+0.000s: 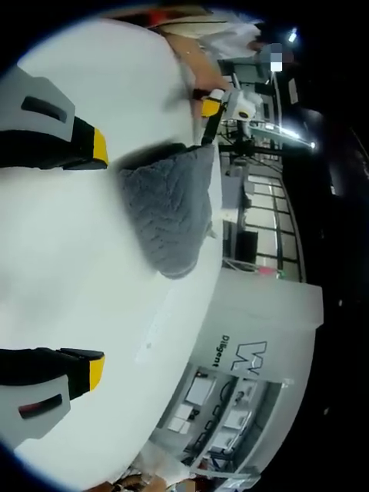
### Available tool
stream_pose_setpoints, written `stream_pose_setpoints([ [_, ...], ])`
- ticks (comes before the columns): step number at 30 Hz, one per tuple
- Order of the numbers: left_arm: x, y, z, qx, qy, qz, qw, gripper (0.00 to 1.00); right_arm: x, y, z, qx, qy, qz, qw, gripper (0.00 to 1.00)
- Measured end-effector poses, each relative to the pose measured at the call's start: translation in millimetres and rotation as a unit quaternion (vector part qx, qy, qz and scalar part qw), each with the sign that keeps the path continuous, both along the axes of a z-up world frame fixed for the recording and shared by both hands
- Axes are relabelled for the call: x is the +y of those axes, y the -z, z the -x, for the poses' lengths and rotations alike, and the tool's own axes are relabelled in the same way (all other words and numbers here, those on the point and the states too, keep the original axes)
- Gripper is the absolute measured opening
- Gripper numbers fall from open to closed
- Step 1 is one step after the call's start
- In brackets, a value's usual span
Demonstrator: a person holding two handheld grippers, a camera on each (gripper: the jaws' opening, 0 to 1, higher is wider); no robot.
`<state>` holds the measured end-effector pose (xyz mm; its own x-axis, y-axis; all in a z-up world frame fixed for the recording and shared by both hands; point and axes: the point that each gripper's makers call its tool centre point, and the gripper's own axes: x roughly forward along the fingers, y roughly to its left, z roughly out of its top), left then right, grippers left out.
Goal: Open the folded towel by lifting each exposed corner and separating the folded layers until the towel lies flat within the target outline without major curled edges
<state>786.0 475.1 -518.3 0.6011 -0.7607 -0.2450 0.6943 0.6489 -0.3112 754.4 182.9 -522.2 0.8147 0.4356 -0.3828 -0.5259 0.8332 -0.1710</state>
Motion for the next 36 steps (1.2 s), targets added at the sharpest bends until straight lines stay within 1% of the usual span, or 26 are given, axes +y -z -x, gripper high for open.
stream_pose_setpoints([
  [3, 0, -0.1, 0.0, 0.003, 0.001, 0.004, 1.0000, 0.96, 5, -8.7, -1, -0.006, -0.004, -0.001, 1.0000, 0.97],
  [9, 0, 0.2, 0.4, 0.002, 0.000, 0.001, 1.0000, 0.96, 19, -36.6, -6, -0.033, -0.016, -0.002, 0.9993, 0.97],
  [12, 1, -0.6, 0.7, 0.001, 0.000, -0.001, 1.0000, 0.95, 31, -49.2, -7, -0.046, -0.028, 0.007, 0.9985, 0.97],
  [14, 1, -2.3, 1.0, -0.001, 0.000, 0.000, 1.0000, 0.95, 44, -56.4, -8, -0.053, -0.046, 0.020, 0.9973, 0.97],
  [19, 2, -3.3, 1.1, -0.001, 0.002, 0.000, 1.0000, 0.95, 70, -61.1, -12, -0.059, -0.076, 0.056, 0.9938, 0.97],
  [21, 2, -3.9, 1.2, -0.002, 0.002, 0.000, 1.0000, 0.95, 77, -62.4, -17, -0.062, -0.073, 0.070, 0.9930, 0.99],
  [24, 2, -5.2, 1.0, -0.001, 0.001, 0.001, 1.0000, 0.95, 90, -64.1, -23, -0.069, -0.078, 0.092, 0.9902, 0.98],
  [29, 3, -6.8, 1.0, -0.004, 0.002, 0.001, 1.0000, 0.95, 120, -64.0, -25, -0.078, -0.110, 0.121, 0.9834, 0.98],
  [32, 4, -6.3, -0.8, -0.002, 0.000, 0.005, 1.0000, 0.94, 134, -59.8, -26, -0.082, -0.121, 0.142, 0.9790, 0.99],
  [36, 6, -1.3, -2.0, 0.007, -0.002, 0.001, 1.0000, 0.94, 150, -56.5, -29, -0.090, -0.130, 0.157, 0.9750, 0.94],
])
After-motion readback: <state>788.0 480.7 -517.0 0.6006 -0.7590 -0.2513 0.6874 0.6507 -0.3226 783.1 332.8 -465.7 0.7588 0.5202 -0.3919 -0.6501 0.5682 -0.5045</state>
